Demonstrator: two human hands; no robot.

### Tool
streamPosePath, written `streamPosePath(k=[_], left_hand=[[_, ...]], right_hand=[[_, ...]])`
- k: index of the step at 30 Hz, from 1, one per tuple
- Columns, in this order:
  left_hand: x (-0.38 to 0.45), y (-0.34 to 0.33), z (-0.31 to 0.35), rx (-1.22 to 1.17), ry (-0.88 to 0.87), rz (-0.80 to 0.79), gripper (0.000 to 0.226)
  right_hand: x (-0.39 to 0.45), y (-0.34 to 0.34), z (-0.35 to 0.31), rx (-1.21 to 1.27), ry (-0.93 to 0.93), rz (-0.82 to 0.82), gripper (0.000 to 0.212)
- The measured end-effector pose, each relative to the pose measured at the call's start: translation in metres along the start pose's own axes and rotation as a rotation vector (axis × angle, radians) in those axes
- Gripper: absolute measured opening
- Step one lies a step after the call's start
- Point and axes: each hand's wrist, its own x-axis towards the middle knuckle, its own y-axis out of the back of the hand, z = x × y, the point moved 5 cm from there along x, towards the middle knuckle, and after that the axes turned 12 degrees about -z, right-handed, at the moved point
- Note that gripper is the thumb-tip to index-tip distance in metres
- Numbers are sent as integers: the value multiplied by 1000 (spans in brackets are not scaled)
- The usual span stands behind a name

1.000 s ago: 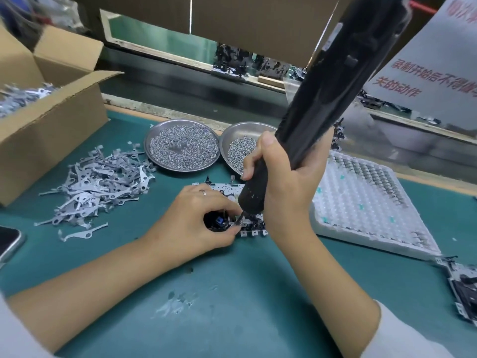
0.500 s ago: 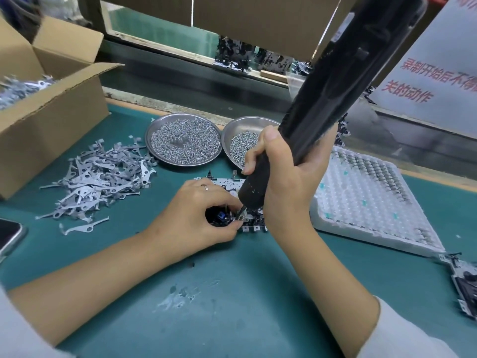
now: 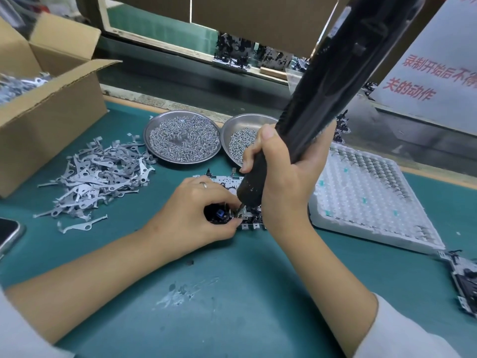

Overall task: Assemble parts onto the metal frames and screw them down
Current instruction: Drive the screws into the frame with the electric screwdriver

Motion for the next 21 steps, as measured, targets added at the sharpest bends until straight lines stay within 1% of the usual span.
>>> streamPosePath(k=[6, 12, 16, 21], left_hand=[[0, 1, 0, -5, -4, 5, 18], [0, 1, 0, 1, -11, 9, 17], [-1, 1, 1, -10, -17, 7, 18], [-1, 0, 0, -38, -5, -10, 22]], right_hand=[[-1, -2, 0, 7, 12, -22, 26], [-2, -2, 1, 2, 4, -23, 29], [0, 2, -2, 35, 19, -30, 25], [7, 16, -7, 3, 70, 25, 27]])
